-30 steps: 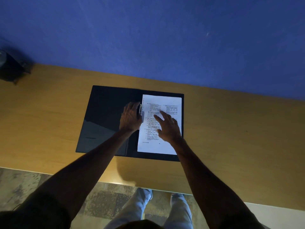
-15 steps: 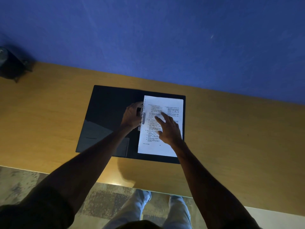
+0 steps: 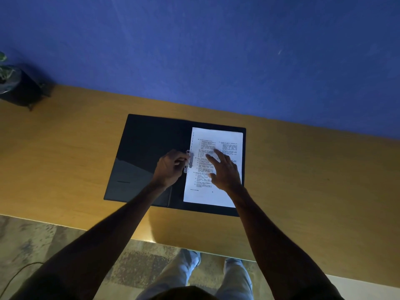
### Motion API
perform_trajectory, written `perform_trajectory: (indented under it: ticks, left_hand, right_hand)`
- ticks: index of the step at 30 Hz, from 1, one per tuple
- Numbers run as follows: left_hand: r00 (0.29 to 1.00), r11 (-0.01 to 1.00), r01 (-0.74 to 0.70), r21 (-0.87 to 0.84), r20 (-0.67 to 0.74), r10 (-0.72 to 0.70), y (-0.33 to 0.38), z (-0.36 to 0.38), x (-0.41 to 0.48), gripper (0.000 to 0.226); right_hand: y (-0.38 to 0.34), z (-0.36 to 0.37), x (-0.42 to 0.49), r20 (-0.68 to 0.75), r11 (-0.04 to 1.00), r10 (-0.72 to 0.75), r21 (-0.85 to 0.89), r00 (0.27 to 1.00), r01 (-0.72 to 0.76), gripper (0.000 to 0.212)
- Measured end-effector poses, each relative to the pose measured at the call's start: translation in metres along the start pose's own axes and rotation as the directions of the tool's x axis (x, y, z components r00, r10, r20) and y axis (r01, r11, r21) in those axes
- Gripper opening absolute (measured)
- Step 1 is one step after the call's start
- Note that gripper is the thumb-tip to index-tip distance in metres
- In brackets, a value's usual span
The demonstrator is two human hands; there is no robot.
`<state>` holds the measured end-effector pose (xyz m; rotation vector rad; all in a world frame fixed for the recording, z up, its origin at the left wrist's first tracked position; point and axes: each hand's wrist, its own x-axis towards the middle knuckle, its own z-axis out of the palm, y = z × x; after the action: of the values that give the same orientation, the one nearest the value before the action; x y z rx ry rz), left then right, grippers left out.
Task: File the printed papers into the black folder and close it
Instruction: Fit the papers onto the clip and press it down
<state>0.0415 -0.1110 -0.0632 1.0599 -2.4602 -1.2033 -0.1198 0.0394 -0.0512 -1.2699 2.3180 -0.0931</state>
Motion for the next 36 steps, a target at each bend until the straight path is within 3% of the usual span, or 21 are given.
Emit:
perform_trajectory:
  ticks: [5, 10, 15, 18, 24, 28, 36]
  left_hand:
    - [1.0, 0.998, 0.009, 0.067, -0.021, -0.008, 0.0, -0.006, -0.002, 0.018]
    - [0.996, 0.998, 0.062, 0.0, 0.062, -0.062, -0.001, -0.005, 0.001, 0.018]
    - [0.983, 0.994, 0.11, -0.004, 0.149, -0.108, -0.006, -0.001, 0.001, 0.053]
    - [0.956, 0.977, 0.182, 0.111, 0.211, -0.202, -0.009, 0.005, 0.002, 0.073]
    - [0.94, 0.958, 0.21, 0.193, 0.229, -0.252, -0.01, 0.007, 0.0, 0.082]
    - [0.922, 0.922, 0.262, 0.286, 0.209, -0.326, -0.011, 0.009, -0.006, 0.103]
    - [0.94, 0.894, 0.216, 0.391, 0.162, -0.299, -0.017, 0.017, -0.01, 0.093]
  right_hand:
    - [-0.001, 0.0, -0.001, -0.001, 0.999, 0.005, 0.034, 1.0, -0.005, 0.076]
    - [0.0, 0.001, 0.0, 0.0, 0.999, 0.007, 0.039, 1.0, -0.007, 0.077]
    - [0.001, 0.002, 0.0, 0.0, 0.999, 0.005, 0.036, 1.0, -0.005, 0.076]
    - [0.001, 0.003, 0.0, 0.003, 0.999, 0.006, 0.034, 1.0, -0.006, 0.076]
    - [0.001, 0.004, 0.001, 0.005, 1.0, 0.005, 0.024, 1.0, -0.005, 0.076]
    - [0.001, 0.005, 0.002, 0.006, 1.0, 0.004, 0.015, 1.0, -0.004, 0.076]
    - [0.001, 0.009, 0.003, 0.012, 1.0, 0.017, 0.022, 1.0, -0.017, 0.077]
